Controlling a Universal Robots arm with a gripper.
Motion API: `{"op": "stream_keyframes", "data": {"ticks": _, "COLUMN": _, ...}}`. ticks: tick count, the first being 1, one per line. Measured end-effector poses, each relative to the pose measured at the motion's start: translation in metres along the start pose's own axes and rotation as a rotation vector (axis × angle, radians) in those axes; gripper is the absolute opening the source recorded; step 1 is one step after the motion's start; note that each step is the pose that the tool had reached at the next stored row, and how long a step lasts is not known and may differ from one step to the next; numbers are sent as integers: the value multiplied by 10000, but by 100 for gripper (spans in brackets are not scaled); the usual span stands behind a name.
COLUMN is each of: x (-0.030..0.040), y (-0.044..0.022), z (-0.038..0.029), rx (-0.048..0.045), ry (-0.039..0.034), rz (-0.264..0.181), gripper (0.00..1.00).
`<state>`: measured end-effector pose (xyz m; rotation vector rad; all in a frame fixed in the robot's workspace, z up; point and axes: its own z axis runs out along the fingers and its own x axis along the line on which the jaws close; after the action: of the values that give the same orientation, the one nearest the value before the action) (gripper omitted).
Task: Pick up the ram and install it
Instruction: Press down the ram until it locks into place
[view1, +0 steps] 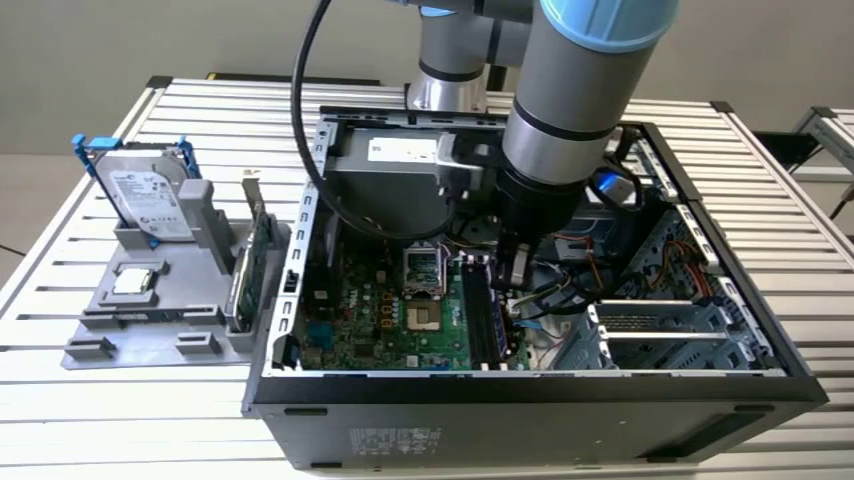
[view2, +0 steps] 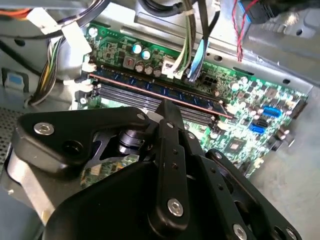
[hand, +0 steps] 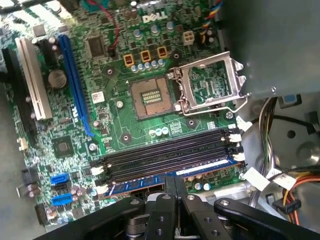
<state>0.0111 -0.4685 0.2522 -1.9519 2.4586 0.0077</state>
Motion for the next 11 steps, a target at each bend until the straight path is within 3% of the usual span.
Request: {"op": "stream_keyframes", "data": {"ticks": 11, "x": -3, "y": 1, "z": 3, "rx": -9, "ry": 4, "rz": -1730, "gripper": 0}}
